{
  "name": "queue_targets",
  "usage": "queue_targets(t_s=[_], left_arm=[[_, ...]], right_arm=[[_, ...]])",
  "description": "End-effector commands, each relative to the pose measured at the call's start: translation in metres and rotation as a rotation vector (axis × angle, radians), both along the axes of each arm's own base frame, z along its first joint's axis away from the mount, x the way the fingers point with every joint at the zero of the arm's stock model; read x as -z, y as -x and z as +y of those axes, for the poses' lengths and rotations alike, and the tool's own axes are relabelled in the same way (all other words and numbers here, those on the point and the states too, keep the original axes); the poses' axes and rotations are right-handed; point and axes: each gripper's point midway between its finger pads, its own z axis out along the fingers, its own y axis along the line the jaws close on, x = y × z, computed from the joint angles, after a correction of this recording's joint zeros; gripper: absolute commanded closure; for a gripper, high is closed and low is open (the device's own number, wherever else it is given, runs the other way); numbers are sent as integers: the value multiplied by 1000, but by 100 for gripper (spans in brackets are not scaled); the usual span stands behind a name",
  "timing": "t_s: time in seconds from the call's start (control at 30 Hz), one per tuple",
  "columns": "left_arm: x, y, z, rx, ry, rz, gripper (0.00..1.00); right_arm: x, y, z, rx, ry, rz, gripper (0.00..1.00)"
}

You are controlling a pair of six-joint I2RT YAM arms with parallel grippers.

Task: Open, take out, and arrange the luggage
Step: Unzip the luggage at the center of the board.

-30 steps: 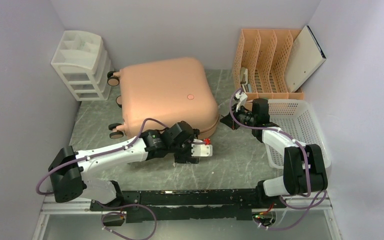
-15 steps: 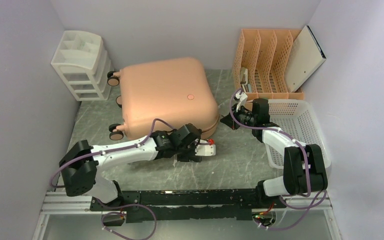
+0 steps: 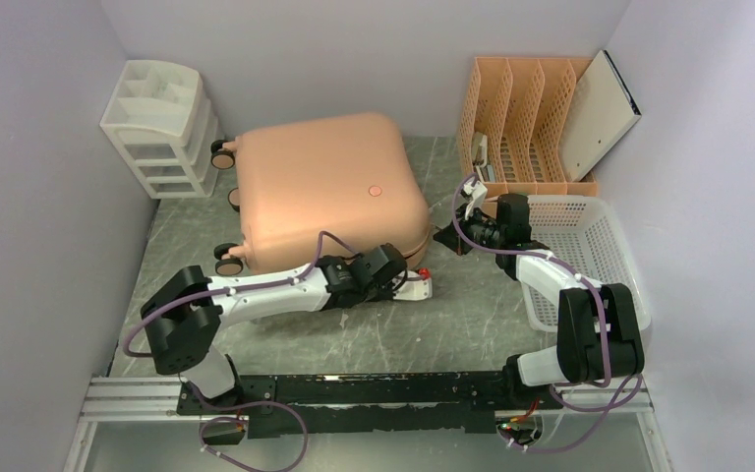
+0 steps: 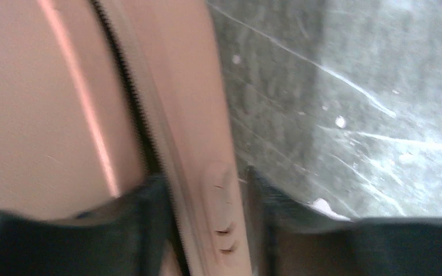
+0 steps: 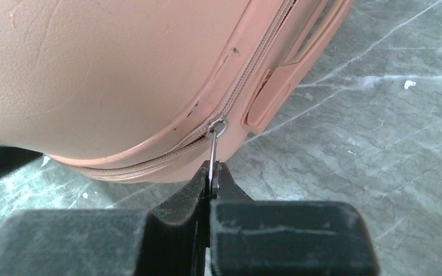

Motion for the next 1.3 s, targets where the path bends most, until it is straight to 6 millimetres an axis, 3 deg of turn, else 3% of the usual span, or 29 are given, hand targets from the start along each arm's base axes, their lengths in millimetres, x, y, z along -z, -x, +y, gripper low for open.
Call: queue_targets(t_s=[0.0, 0.07, 0.1, 0.37, 0.63, 0.83, 1.03, 1.27], left_arm=[[17, -10, -1, -30, -36, 39, 71], [25, -7, 0, -24, -60, 62, 93], [27, -6, 1, -15, -72, 69, 95], [26, 42, 17, 165, -78, 231, 95], [27, 80, 43, 267, -101, 334, 95], [21, 111, 57, 384, -68, 377, 95], [33, 139, 79, 485, -81, 425, 95], [42, 151, 94, 532, -98, 437, 95]], right_arm=[[-16, -3, -2, -29, -16, -57, 100], [-16, -4, -3, -22, -8, -58, 100], [-15, -6, -5, -14, -3, -59, 100], [-12, -14, -15, 41, 50, -43, 100], [-24, -2, -10, -63, 118, -143, 100], [-20, -4, -13, -11, 112, -111, 100], [-22, -40, -31, 206, 177, -114, 100], [-26, -97, -59, 440, 241, -122, 100]])
